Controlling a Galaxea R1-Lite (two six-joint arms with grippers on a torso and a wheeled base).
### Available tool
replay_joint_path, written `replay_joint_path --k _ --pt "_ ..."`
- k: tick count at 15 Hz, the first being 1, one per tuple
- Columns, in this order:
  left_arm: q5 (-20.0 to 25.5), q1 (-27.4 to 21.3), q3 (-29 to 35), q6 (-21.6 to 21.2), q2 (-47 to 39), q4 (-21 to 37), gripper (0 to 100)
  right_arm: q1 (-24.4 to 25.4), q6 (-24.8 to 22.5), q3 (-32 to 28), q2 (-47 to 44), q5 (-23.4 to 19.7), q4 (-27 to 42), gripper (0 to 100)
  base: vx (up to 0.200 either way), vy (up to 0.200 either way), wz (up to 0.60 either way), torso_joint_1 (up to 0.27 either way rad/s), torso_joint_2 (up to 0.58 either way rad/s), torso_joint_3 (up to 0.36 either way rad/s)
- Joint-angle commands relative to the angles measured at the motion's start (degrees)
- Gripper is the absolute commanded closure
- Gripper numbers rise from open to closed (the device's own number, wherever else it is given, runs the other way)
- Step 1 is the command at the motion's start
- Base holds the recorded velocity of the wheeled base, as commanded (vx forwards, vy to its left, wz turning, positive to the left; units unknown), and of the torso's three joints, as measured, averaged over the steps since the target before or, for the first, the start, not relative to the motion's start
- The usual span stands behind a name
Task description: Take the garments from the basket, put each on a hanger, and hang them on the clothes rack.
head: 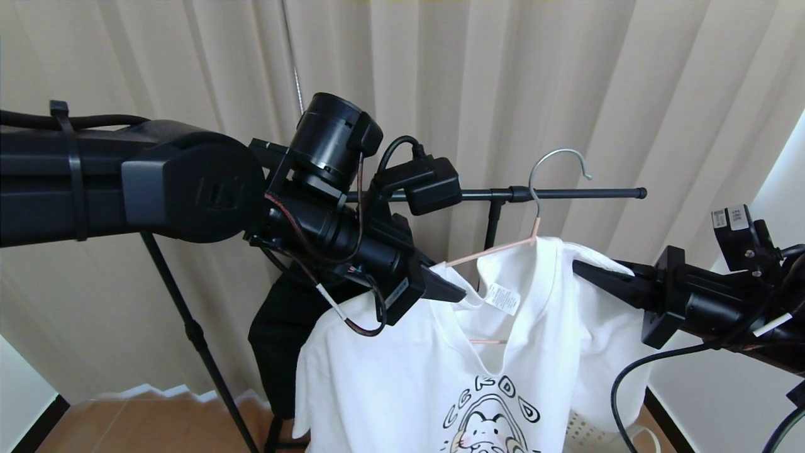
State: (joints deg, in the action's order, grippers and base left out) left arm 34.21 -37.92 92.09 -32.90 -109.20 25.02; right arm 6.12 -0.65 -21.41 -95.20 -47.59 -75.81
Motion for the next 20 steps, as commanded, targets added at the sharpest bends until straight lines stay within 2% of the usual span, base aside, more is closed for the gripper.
replay_joint_path --k 1,2,6,11,13,16,17,18,19,20 --pt "-0.02 0.31 0.11 0.03 0.13 0.03 100 0.03 0.03 0.23 0.54 -0.04 -0.12 100 0.0 0.0 0.0 0.0 0.0 0.0" --pt "-0.02 0.48 0.11 0.03 0.13 0.03 100 0.03 0.03 0.31 0.63 -0.04 -0.12 0 0.0 0.0 0.0 0.0 0.0 0.0" --pt "-0.02 2.42 -0.07 0.12 1.27 0.03 100 -0.23 -0.06 0.14 0.63 -0.04 -0.65 0 0.0 0.0 0.0 0.0 0.0 0.0" --pt "-0.02 4.53 -1.03 2.58 3.21 -0.85 100 -0.76 -0.06 -0.13 0.63 -0.04 -0.65 0 0.0 0.0 0.0 0.0 0.0 0.0" --pt "-0.02 5.49 -4.2 2.58 4.7 -4.27 100 -0.93 -0.06 -0.21 0.54 0.04 -0.74 0 0.0 0.0 0.0 0.0 0.0 0.0" --pt "-0.02 6.99 -12.9 3.28 8.83 -13.41 100 -2.08 -0.32 -0.57 0.19 0.13 -0.74 0 0.0 0.0 0.0 0.0 0.0 0.0" --pt "-0.02 7.08 -14.13 3.72 9.45 -14.64 100 -2.16 -0.32 -0.57 0.1 0.13 -0.74 0 0.0 0.0 0.0 0.0 0.0 0.0" --pt "-0.11 7.25 -18.0 5.3 11.38 -19.13 100 -2.43 -2.17 -0.48 -0.25 0.13 -0.65 0 0.0 0.0 0.0 0.0 0.0 0.0" --pt "-0.11 7.25 -18.0 5.3 11.38 -19.13 100 -2.43 -2.17 -0.48 -0.25 0.13 -0.65 0 0.0 0.0 0.0 0.0 0.0 0.0" --pt "-0.11 7.78 -22.92 6.01 13.49 -24.75 100 -2.43 -4.8 -0.39 -1.4 0.13 -0.65 0 0.0 0.0 0.0 0.0 0.0 0.0"
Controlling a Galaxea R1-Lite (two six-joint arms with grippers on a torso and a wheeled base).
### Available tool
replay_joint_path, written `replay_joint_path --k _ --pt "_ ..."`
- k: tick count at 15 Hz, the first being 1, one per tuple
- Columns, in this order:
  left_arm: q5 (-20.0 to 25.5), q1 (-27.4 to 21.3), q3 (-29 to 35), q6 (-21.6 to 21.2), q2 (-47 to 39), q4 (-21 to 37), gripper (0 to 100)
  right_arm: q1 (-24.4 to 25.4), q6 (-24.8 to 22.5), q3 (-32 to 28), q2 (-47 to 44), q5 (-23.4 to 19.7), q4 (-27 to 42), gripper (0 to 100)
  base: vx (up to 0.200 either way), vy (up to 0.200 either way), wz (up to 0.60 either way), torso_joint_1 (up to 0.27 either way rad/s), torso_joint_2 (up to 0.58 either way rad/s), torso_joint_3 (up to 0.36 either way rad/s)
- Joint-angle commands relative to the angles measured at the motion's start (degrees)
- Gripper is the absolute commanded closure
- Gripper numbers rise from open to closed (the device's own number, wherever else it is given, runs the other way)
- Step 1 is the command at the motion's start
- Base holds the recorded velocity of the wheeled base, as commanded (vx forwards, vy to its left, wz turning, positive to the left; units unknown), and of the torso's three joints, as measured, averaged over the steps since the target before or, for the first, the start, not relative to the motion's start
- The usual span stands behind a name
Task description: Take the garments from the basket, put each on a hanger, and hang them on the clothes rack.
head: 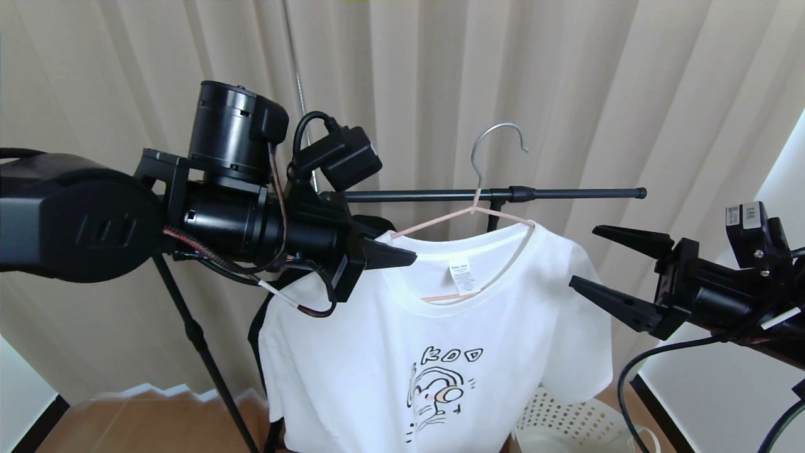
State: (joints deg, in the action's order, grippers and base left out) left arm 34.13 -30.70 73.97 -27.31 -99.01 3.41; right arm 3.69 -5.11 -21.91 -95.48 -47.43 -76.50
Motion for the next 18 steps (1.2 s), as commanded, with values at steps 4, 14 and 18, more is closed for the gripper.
replay_joint_path --k 4,14,18 --pt "-0.03 2.48 -13.77 1.64 6.73 -11.15 100 -1.23 -3.24 0.2 -2.43 -0.03 0.03 0 0.0 0.0 0.0 0.0 0.0 0.0" --pt "-0.21 3.54 -34.95 4.1 10.15 -35.67 100 -4.66 -10.62 0.29 -4.81 -0.03 0.03 0 0.0 0.0 0.0 0.0 0.0 0.0" --pt "-3.02 3.63 -37.67 4.98 10.24 -40.24 100 -4.92 -11.68 0.37 -5.69 -0.03 0.03 0 0.0 0.0 0.0 0.0 0.0 0.0"
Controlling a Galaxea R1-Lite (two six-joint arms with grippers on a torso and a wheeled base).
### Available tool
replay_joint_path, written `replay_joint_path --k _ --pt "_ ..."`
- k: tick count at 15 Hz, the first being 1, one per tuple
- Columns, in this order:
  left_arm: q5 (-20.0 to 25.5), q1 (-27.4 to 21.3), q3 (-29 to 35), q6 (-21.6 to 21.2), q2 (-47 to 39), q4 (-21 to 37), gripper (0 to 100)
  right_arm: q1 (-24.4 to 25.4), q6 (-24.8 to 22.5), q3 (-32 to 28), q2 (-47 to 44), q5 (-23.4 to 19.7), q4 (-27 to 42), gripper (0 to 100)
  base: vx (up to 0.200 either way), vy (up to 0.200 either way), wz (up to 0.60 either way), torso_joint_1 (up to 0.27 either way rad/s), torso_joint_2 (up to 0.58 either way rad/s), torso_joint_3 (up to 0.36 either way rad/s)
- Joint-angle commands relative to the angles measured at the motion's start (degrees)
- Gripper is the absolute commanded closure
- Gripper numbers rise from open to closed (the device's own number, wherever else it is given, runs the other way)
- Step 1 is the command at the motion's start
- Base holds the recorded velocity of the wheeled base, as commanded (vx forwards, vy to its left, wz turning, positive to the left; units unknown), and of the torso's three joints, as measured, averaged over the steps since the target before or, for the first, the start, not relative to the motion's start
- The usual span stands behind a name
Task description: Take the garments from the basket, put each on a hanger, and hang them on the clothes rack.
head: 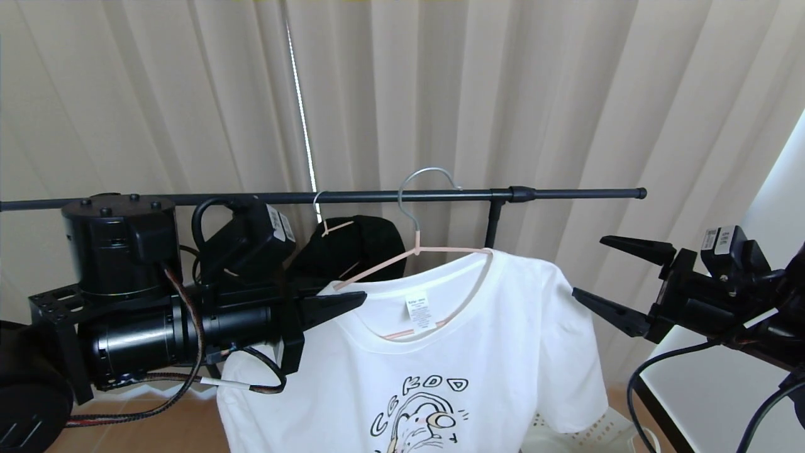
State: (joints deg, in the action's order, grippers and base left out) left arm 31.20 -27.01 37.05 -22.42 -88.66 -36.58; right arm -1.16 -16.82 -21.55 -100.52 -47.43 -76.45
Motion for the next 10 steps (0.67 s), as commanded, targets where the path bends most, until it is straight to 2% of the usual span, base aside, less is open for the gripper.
replay_joint_path --k 1,3,7,10 --pt "-0.43 0.03 -0.66 0.8 -0.2 -1.12 100 -0.07 -0.84 0.2 -0.73 -0.03 -0.02 0 0.0 0.0 0.0 0.0 0.0 0.0" --pt "-0.43 0.03 -0.66 2.38 -0.11 -1.82 100 -0.07 -3.13 0.46 -1.69 -0.12 -0.02 0 0.0 0.0 0.0 0.0 0.0 0.0" --pt "-0.43 0.03 -0.66 2.82 -0.02 -2.0 100 -0.07 -11.57 1.51 -5.3 -0.12 0.07 0 0.0 0.0 0.0 0.0 0.0 0.0" --pt "-0.43 0.82 -0.66 2.82 0.07 -2.0 100 -1.13 -14.55 1.51 -7.67 -0.12 0.07 0 0.0 0.0 0.0 0.0 0.0 0.0"
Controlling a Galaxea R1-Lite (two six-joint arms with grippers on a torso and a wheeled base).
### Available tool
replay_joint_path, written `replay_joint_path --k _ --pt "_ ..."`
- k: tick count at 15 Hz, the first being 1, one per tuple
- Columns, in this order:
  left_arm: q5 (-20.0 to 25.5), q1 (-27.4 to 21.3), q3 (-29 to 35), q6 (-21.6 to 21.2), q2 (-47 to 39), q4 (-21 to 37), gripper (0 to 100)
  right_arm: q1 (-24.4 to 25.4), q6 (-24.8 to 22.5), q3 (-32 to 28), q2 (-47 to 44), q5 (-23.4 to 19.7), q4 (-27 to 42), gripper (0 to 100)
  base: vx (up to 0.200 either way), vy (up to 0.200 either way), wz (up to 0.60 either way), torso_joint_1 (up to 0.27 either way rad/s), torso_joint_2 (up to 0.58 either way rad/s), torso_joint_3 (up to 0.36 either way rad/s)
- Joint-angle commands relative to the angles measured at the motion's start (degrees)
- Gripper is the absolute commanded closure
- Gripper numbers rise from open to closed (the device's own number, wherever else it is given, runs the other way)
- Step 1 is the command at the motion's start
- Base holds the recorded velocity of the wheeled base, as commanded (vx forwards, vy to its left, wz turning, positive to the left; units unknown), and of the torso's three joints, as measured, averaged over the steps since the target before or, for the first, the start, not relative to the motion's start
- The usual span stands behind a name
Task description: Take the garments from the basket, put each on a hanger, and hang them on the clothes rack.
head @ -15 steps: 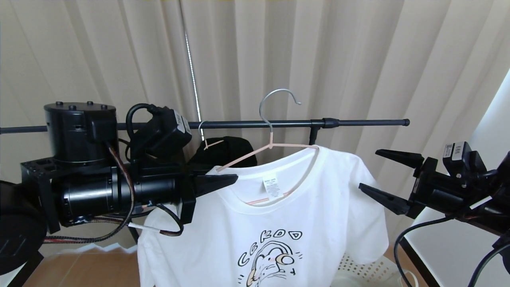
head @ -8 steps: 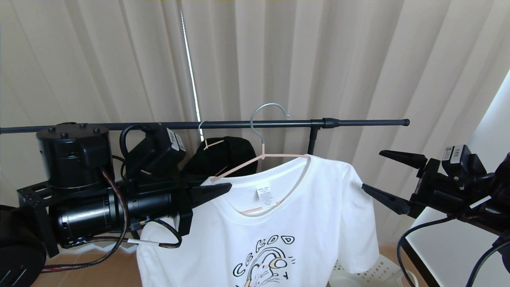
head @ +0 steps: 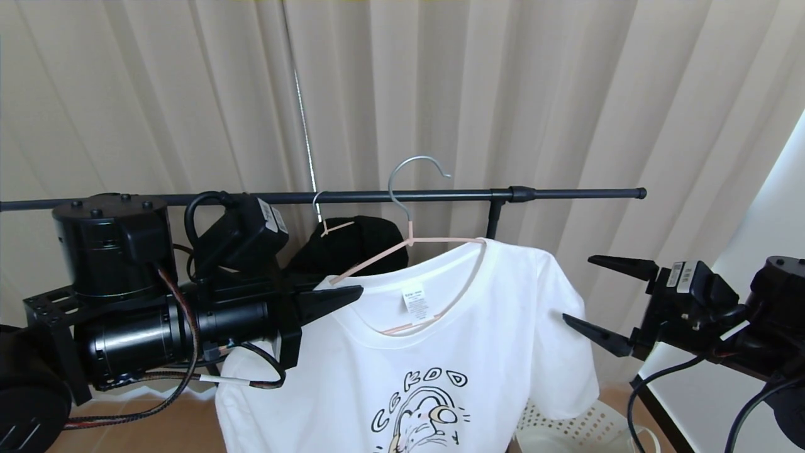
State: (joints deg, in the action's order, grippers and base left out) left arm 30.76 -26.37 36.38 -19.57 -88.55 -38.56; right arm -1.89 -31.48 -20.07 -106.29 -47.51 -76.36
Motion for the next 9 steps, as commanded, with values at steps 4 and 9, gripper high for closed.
replay_joint_path --k 4,9 --pt "0.0 0.53 -0.17 -0.03 0.05 -0.03 100 -0.92 -3.5 -0.06 -4.19 -0.04 -0.1 0 0.0 0.0 0.0 0.0 0.0 0.0" --pt "0.09 0.44 -0.25 -0.03 -0.04 -0.03 100 -0.66 -3.33 -0.5 -4.98 0.05 0.16 100 0.0 0.0 0.0 0.0 0.0 0.0"
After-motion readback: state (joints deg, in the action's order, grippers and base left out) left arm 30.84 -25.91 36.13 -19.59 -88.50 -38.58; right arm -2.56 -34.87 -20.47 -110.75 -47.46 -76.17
